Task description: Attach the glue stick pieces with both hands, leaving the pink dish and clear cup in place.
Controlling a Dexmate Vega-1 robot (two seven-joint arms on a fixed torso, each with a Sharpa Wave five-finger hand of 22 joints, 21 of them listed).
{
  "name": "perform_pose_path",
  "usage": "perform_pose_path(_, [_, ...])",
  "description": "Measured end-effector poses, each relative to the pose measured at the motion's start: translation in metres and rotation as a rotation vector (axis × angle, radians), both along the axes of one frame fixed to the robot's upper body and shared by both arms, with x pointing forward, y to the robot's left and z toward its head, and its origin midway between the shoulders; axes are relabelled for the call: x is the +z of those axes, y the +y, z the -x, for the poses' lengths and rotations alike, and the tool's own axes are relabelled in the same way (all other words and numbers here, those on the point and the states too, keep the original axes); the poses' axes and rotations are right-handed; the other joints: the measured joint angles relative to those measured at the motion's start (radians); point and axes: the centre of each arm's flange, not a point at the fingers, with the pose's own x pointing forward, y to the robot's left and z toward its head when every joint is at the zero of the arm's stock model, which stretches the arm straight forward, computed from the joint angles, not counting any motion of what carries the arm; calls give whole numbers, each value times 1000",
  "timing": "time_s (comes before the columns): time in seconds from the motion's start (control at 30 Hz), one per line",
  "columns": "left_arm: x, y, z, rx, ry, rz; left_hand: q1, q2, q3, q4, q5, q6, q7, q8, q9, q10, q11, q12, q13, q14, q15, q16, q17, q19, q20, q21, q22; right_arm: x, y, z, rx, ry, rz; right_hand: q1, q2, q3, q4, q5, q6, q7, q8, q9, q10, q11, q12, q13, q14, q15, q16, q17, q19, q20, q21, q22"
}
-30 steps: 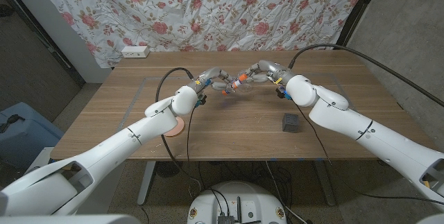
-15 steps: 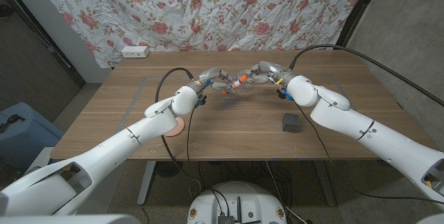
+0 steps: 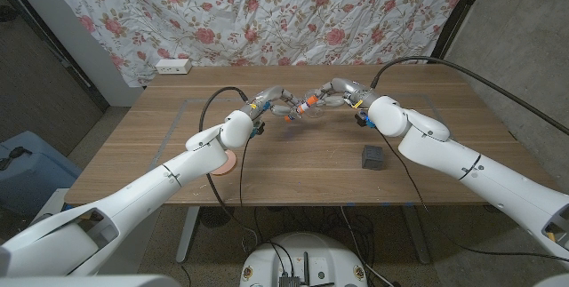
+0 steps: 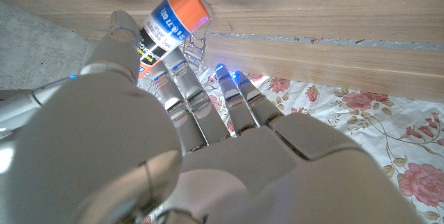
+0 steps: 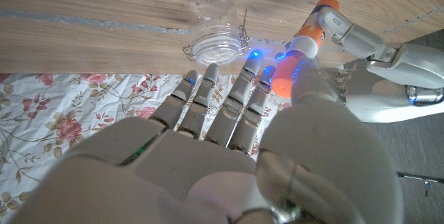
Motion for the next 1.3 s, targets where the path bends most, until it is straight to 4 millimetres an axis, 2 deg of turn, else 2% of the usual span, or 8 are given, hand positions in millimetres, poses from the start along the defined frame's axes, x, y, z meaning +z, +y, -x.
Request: perform_pose_path(1.3, [-1,-1,-1,-4,-5,3,0,0,4,-4,1,-2,2,4,0,0,0,1,0,-5,5,0,0,0,0,0,0,-5,5,-3,2,4,2,-4,4,-8,0,0,0,0,-9,0,0,0,0,5,0,0,0,0,0,0,0,0])
